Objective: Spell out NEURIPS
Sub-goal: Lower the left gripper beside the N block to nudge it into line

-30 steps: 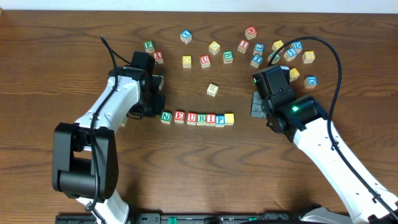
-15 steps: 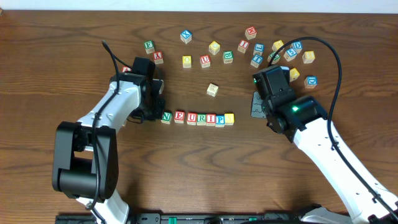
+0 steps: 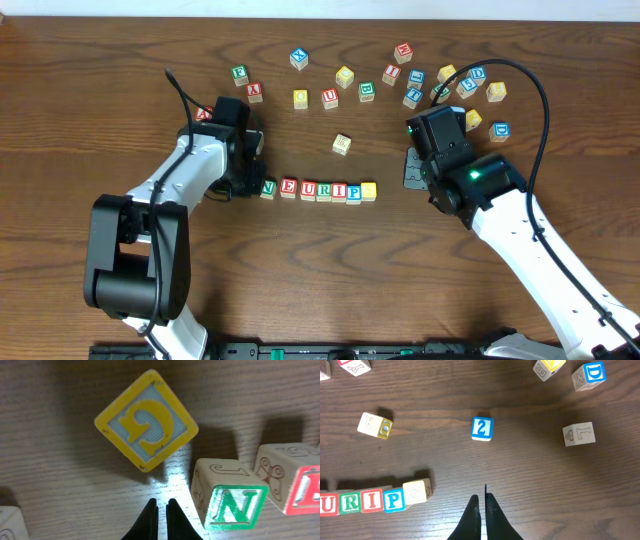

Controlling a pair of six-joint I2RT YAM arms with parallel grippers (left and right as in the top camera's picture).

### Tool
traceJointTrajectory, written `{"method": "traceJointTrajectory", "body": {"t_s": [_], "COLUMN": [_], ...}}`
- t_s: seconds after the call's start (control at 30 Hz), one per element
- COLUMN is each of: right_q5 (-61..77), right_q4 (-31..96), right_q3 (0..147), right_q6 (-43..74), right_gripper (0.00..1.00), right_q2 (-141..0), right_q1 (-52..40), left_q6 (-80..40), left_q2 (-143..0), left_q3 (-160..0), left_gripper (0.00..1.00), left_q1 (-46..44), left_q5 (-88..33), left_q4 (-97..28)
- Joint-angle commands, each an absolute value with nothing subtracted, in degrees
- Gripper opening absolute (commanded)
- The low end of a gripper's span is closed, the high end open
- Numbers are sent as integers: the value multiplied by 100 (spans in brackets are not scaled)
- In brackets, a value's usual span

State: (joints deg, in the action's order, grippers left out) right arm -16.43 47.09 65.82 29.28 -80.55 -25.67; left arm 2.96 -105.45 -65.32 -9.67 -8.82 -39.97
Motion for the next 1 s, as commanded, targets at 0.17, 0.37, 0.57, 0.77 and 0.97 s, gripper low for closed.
{"method": "traceJointTrajectory", "body": {"t_s": [0.17,0.37,0.57,0.77,0.97], "right_q5": [-1699,-1699,-1699,-1699,-1699], "right_q4": [4716,4720,4720,4720,4718], "right_q3": [6622,6622,6622,6622,6622], "right_q6": [2910,2910,2910,2912,2912], "right_gripper": [1,1,1,1,1], "right_q2": [-8003,-8003,-8003,-8003,-8003], "right_q1": [-2554,-2554,-2554,-2554,-2554], "left_q6": [270,270,270,272,272], "left_q2": [-10558,-10558,-10558,-10558,-10558], "left_q3": [-6466,-6466,-6464,-6460,-6460], "left_gripper": [8,8,8,8,8], "left_q1": [-974,-974,-974,-974,-974], "left_q5": [-906,-1135,-1144,-1402,-1461], "left_q4": [-3927,-3830,-3833,-3824,-3826]}}
